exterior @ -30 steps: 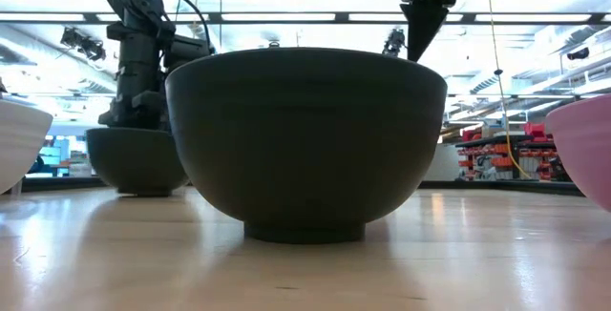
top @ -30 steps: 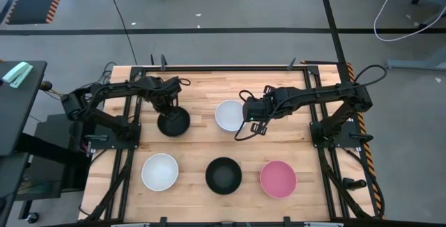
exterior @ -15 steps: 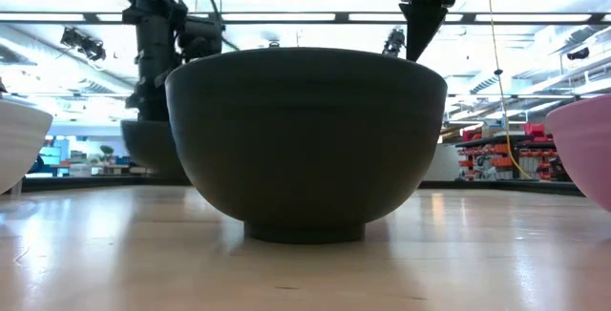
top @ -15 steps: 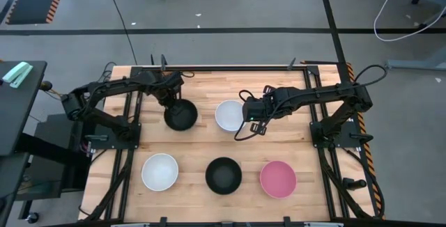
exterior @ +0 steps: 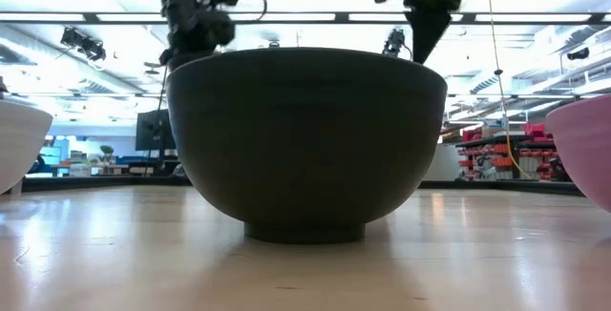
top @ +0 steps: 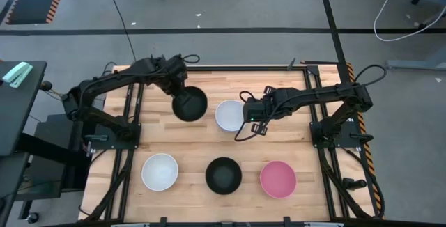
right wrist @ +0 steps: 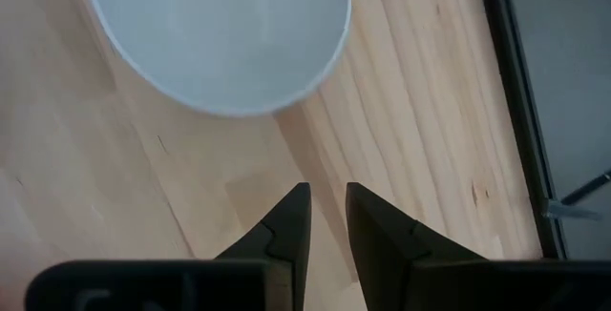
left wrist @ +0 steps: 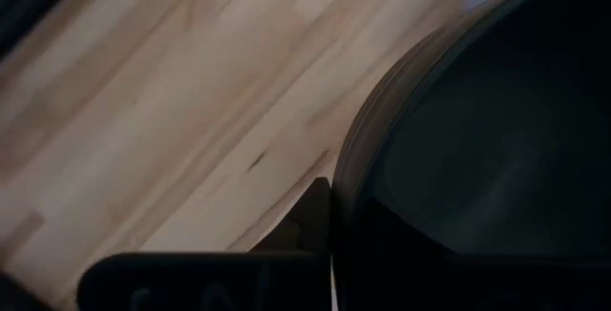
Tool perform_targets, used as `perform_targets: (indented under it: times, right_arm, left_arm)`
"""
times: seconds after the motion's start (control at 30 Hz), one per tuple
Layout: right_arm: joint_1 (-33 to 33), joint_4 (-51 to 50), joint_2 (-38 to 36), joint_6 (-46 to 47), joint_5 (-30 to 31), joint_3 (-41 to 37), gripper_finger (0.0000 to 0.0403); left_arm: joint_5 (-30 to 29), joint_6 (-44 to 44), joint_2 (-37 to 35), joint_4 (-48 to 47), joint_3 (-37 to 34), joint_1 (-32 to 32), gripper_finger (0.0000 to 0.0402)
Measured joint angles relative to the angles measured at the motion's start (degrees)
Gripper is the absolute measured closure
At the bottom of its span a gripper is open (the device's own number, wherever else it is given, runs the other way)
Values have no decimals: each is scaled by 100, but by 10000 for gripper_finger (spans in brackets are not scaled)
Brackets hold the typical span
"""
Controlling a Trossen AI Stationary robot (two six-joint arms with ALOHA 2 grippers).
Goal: Nest bowls inside each other
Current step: Stack the top black bowl on top of the white bowl
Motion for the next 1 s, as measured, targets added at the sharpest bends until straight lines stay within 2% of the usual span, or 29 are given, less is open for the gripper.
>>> perform_targets:
  times: [0.23, 0.43, 0.6, 0.7, 1.0]
  right_arm:
    - [-71, 32, -181, 216, -8, -912, 325]
    - [-209, 519, -943, 457, -15, -1807, 325]
    - [-292, 1234, -1753, 564, -213, -2509, 326]
    - [-316, 1251, -2100, 752, -224, -2787, 326]
    - [-315, 1339, -2500, 988, -226, -3320, 326]
  left_arm:
    - [6, -153, -2, 168, 691, -385, 390]
    - [43, -217, 233, 252, 1025, -602, 391]
    - [64, -70, 948, 168, 1552, -691, 391]
    - [199, 76, 1511, -31, 2044, -692, 391]
    - [499, 344, 3105, -821, 4001, -724, 390]
